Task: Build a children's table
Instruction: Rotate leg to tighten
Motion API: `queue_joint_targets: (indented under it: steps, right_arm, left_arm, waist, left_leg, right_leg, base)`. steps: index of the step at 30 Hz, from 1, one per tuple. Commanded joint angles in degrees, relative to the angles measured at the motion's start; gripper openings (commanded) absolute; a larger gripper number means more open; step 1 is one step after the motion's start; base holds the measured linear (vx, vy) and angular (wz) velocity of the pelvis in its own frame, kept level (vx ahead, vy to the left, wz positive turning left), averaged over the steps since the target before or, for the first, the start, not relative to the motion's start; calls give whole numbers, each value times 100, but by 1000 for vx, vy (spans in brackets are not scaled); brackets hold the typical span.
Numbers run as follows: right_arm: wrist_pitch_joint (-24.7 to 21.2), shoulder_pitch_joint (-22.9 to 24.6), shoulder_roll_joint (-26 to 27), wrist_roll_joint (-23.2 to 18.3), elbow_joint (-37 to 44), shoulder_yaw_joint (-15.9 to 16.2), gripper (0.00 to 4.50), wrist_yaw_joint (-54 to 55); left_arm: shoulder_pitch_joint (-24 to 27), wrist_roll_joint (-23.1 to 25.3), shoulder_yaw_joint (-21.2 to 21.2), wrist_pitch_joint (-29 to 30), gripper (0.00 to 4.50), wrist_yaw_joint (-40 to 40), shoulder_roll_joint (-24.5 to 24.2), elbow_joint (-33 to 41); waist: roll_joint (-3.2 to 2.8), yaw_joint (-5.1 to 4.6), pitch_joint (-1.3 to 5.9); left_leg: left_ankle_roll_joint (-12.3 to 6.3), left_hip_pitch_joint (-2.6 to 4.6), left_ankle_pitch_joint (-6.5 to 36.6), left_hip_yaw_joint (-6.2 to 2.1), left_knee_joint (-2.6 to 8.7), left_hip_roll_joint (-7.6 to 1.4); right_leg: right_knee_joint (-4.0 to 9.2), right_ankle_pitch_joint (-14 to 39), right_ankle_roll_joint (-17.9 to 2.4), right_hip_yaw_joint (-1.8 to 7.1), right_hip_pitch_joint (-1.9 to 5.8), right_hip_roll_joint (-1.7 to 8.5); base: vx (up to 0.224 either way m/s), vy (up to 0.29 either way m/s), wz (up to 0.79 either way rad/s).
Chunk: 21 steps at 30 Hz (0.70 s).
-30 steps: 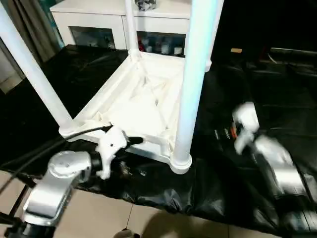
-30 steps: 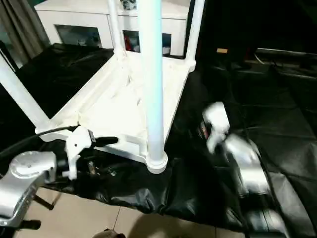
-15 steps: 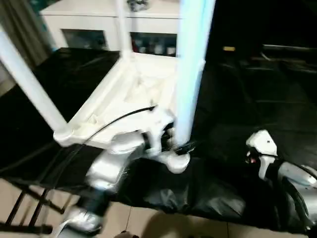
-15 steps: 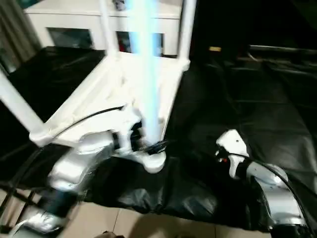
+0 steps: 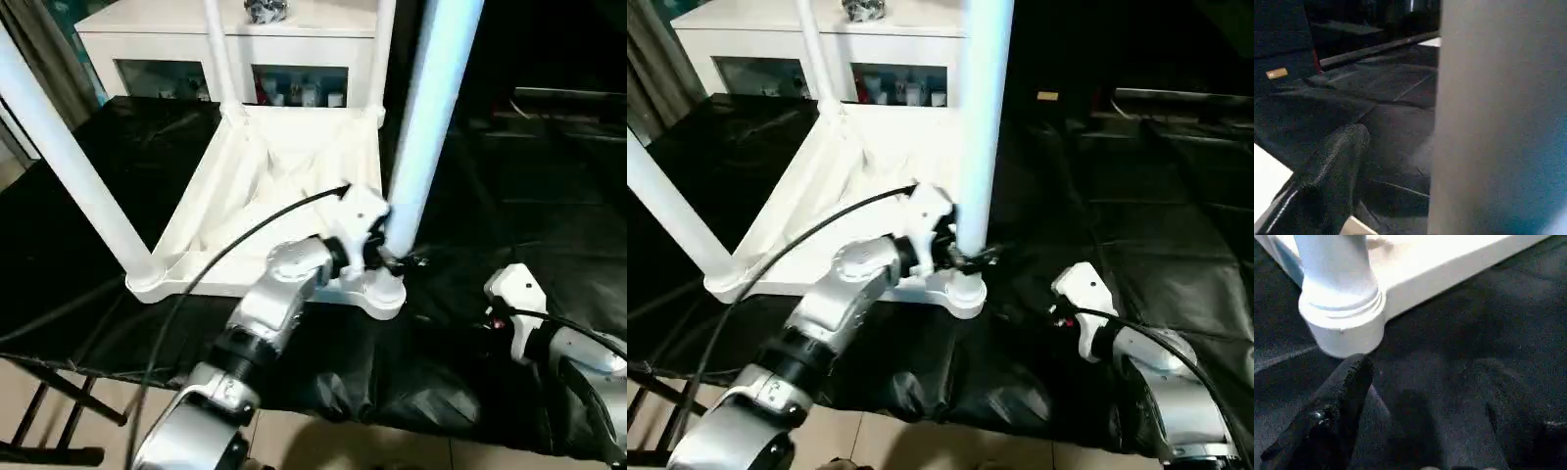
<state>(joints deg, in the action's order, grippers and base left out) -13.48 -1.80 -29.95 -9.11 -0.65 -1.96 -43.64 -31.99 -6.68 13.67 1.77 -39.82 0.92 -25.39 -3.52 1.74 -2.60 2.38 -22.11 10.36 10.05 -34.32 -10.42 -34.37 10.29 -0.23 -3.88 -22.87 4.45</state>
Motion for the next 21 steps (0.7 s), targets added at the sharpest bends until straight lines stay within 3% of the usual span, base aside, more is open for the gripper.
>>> queue_joint_targets:
  steps: [1, 3, 5, 6, 7, 8, 12, 14, 15, 17, 18, 21]
  right_arm:
    - [-150, 118, 60, -35, 281, -150, 370, 244]
    - [-276, 191, 299, -131, 507, -319, 370, 605]
    - [-541, 249, 581, -191, 790, -469, 370, 1068]
    - [-657, 321, 725, -283, 975, -484, 370, 1190]
    - [-609, 412, 849, -247, 1129, -436, 370, 1310]
    - [-554, 478, 919, -213, 1223, -391, 370, 1370]
    - [-644, 672, 1292, -49, 1347, -78, 370, 1729]
    - [-622, 715, 1389, 97, 1329, 73, 370, 1838]
    - [-639, 734, 1438, 114, 1355, 114, 370, 1886]
    - [-673, 745, 1463, 115, 1389, 123, 370, 1916]
    - [-746, 753, 1505, 112, 1456, 138, 370, 1977]
    - [-766, 756, 1497, 116, 1477, 144, 370, 2027]
  left_arm:
    - [379, -64, -288, 37, 444, 5, -280, 414]
    - [825, -53, -396, 341, 444, 199, -469, 982]
    - [1288, 48, -499, 756, 444, 486, -656, 1588]
    - [1586, -15, -636, 990, 444, 605, -701, 1980]
    - [1889, -78, -769, 1171, 444, 697, -753, 2355]
    - [2079, -129, -855, 1271, 444, 743, -781, 2587]
    - [2753, -209, -1257, 749, 444, 1090, -699, 3160]
    - [2931, -102, -1277, 675, 444, 1245, -684, 3326]
    - [2996, -105, -1269, 664, 444, 1313, -658, 3415]
    - [3030, -121, -1262, 723, 444, 1353, -649, 3493]
    - [3033, -139, -1214, 744, 444, 1409, -625, 3594]
    - [2964, -110, -1132, 705, 444, 1405, -611, 3618]
  waist:
    - [189, 47, 346]
    - [171, 43, 340]
    - [152, 29, 318]
    - [176, 14, 299]
    - [160, 7, 266]
    - [147, 9, 268]
    - [115, -7, 239]
    - [115, -10, 234]
    - [168, 5, 218]
    - [139, 22, 220]
    - [186, 18, 214]
    - [158, 29, 234]
  left_leg:
    - [-757, 6, 1107, -83, 348, -216]
    - [-690, 13, 1110, -86, 367, -242]
    - [-554, 55, 1386, -87, 388, -242]
    - [-473, 39, 1472, -103, 429, -265]
    - [-392, 38, 1662, -113, 457, -261]
    - [-294, 85, 1814, -106, 446, -265]
    - [-98, 114, 2221, -137, 477, -251]
    - [-39, 116, 2340, -150, 497, -244]
    - [-39, 110, 2366, -150, 509, -245]
    - [-3, 134, 2416, -154, 518, -252]
    - [10, 122, 2405, -150, 530, -254]
    - [14, 84, 2269, -160, 545, -250]
  right_leg:
    - [520, 1692, -1028, 186, 314, 349]
    - [514, 1738, -1017, 200, 288, 352]
    - [541, 2122, -927, 185, 246, 327]
    - [535, 2187, -901, 202, 246, 340]
    - [560, 2506, -790, 183, 231, 337]
    - [590, 2715, -696, 205, 187, 345]
    - [659, 3121, -458, 196, 119, 323]
    - [671, 3091, -380, 197, 115, 310]
    - [675, 3111, -351, 212, 108, 325]
    - [682, 3098, -305, 233, 90, 326]
    - [680, 3005, -296, 245, 100, 321]
    - [638, 2718, -294, 264, 137, 333]
  base:
    - [0, 0, 0]
    - [0, 0, 0]
    - [0, 0, 0]
    - [0, 0, 0]
    - [0, 0, 0]
    - [0, 0, 0]
    - [0, 0, 0]
    - [0, 0, 0]
    - [0, 0, 0]
    - [0, 0, 0]
    - [0, 0, 0]
    - [0, 0, 0]
